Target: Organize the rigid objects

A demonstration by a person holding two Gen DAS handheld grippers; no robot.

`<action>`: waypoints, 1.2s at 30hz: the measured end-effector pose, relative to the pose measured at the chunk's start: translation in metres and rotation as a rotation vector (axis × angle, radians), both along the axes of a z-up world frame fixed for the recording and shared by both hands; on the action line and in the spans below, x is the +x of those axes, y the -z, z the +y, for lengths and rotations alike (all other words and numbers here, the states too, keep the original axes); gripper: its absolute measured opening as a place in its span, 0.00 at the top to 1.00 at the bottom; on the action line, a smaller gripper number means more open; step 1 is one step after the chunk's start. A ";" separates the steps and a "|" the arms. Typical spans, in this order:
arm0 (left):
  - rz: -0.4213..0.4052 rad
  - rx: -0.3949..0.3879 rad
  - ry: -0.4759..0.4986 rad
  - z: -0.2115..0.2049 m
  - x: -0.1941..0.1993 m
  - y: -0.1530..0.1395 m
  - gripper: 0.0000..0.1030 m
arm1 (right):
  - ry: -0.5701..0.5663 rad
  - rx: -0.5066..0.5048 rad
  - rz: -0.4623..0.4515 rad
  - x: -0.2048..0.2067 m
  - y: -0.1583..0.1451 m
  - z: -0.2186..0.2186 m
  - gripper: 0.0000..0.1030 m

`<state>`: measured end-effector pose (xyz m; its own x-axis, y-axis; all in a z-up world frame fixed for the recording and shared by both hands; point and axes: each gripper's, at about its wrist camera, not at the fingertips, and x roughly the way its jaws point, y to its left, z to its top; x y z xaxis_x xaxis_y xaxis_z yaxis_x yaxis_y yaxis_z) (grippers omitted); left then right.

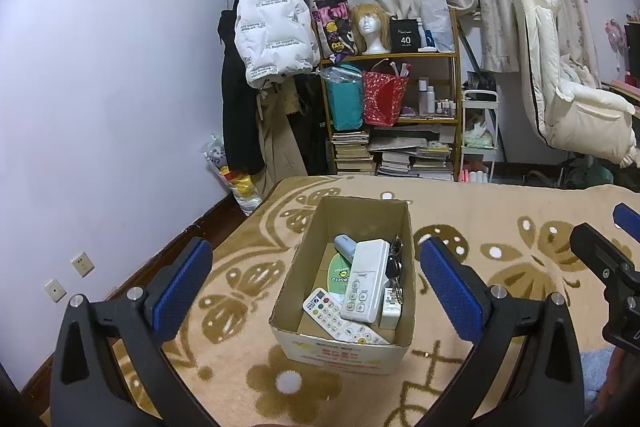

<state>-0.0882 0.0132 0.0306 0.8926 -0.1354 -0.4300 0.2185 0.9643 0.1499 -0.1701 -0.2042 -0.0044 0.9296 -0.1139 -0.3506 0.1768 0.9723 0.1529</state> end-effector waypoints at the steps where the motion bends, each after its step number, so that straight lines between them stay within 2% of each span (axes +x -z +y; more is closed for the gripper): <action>1: 0.001 0.001 0.000 0.000 0.000 0.000 0.00 | 0.002 -0.003 0.000 -0.001 0.000 0.000 0.00; 36: 0.000 0.007 0.014 -0.001 -0.004 0.005 0.00 | 0.022 0.009 0.015 0.002 0.004 -0.017 0.00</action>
<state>-0.0926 0.0122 0.0260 0.8905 -0.1445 -0.4314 0.2318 0.9600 0.1569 -0.1683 -0.2210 -0.0086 0.9216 -0.1310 -0.3653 0.2005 0.9667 0.1591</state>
